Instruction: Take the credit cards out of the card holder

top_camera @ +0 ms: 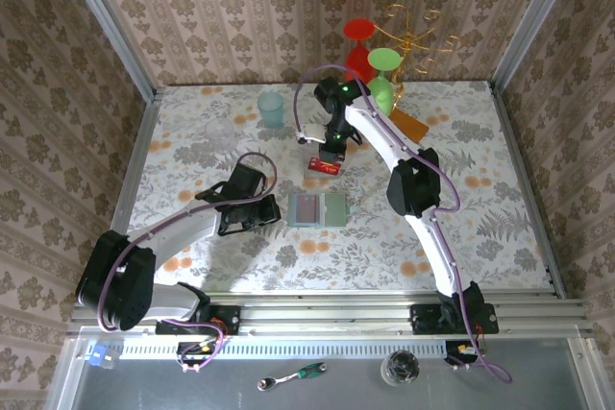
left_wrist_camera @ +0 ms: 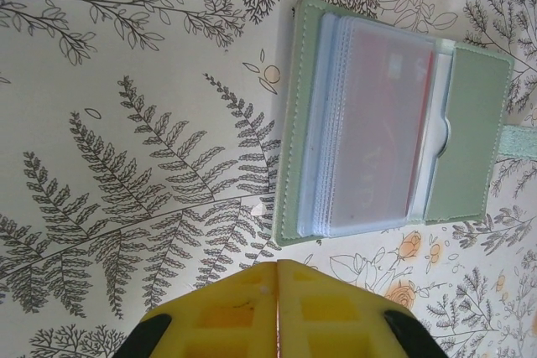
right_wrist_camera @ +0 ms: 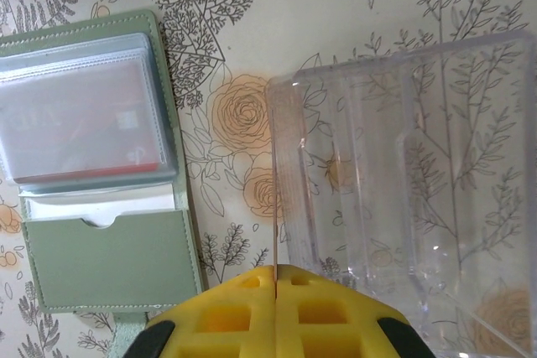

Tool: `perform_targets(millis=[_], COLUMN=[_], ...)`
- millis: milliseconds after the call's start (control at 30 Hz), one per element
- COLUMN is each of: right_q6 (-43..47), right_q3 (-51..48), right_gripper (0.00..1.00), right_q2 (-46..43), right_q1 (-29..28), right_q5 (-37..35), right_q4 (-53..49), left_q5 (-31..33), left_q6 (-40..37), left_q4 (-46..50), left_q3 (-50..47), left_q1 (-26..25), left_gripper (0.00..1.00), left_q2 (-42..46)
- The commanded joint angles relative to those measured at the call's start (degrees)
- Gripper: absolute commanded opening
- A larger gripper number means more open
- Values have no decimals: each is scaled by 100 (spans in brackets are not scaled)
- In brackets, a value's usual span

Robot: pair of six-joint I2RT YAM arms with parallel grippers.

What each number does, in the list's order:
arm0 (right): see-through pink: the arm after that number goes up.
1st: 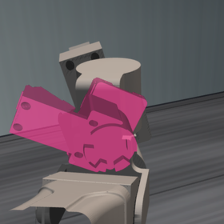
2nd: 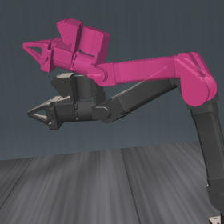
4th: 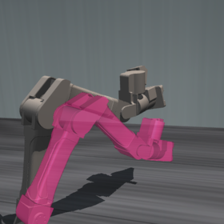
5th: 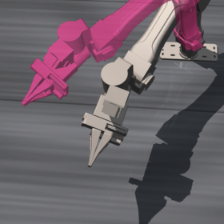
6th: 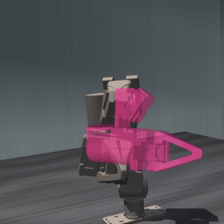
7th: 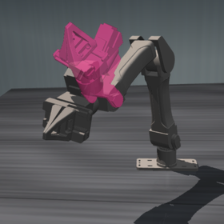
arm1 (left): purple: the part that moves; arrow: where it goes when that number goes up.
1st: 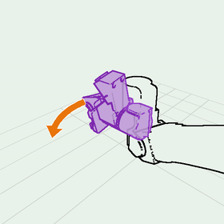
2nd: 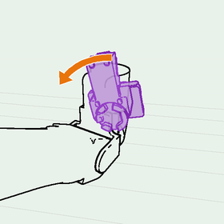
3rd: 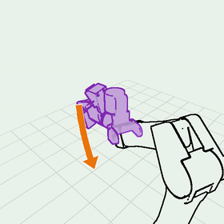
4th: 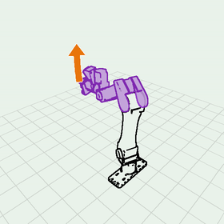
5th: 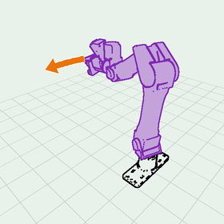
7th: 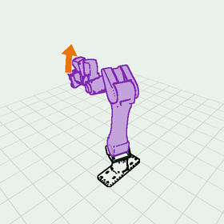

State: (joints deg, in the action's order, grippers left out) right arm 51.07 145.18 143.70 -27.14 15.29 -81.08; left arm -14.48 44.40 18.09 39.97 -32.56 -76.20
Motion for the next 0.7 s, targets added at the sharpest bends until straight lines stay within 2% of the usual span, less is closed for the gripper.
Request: perform_targets(millis=[0,267,667], right_q6=[74,56,58], right_q3=[226,223,355], right_gripper=[0,0,0], right_q2=[-19,-465,-390], right_q1=[33,67,88], right_q5=[119,41,-87], right_q4=[-326,60,295], left_q5=[79,68,60], left_q6=[51,51,46], left_q4=[249,215,259], left_q3=[72,142,205], left_q1=[-22,-32,-31], left_gripper=[9,9,9], left_q2=[50,-19,-114])
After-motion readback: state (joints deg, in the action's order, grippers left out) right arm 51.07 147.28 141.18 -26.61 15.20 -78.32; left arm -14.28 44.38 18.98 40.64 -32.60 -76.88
